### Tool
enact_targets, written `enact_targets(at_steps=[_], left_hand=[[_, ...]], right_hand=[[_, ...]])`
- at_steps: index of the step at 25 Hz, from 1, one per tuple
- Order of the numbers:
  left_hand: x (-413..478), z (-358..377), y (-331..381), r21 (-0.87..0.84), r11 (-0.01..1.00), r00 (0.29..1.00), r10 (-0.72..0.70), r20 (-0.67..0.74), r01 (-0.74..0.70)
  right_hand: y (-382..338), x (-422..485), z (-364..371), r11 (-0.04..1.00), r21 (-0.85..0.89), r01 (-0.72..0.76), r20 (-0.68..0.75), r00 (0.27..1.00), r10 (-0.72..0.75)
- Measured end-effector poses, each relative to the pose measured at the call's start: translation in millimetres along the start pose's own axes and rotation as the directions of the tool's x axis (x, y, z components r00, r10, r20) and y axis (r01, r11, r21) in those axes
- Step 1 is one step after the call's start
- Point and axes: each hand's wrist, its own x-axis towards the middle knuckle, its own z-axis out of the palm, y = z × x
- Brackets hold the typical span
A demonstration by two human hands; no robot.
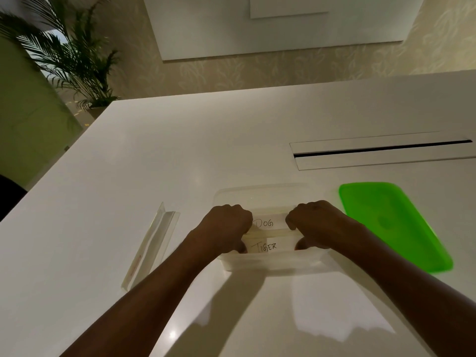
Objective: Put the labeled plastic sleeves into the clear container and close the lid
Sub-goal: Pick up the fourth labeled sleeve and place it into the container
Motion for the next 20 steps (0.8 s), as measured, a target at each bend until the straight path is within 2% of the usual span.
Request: enact_targets(at_steps=[3,7,13,17,20], left_hand=[[-2,1,1,0.016,1.000,1.000,0.006,-0.010,-0.005],[-7,1,2,0.022,1.000,0.999,0.013,-0.042,-0.013],[-18,-5,1,-0.064,0.997,0.991,-0.051,-0.123,0.044],[-36,-2,3,-0.198,0.979,0.951,-0.105,-0.290,0.048],[-57,8,2,-0.350,0.937,0.869,-0.167,-0.465,-0.007]], right_hand=[[2,2,2,1.000,0.023,0.013,-0.007,1.000,-0.013],[5,-2,3,0.985,0.173,0.026,-0.040,0.999,-0.019],[4,-15,1,0.952,0.302,0.044,-0.190,0.982,0.015],[-3,-22,2,0.929,0.363,0.067,-0.345,0.936,0.067],[-16,-22,0,0.916,0.390,0.092,-0.440,0.893,0.098]])
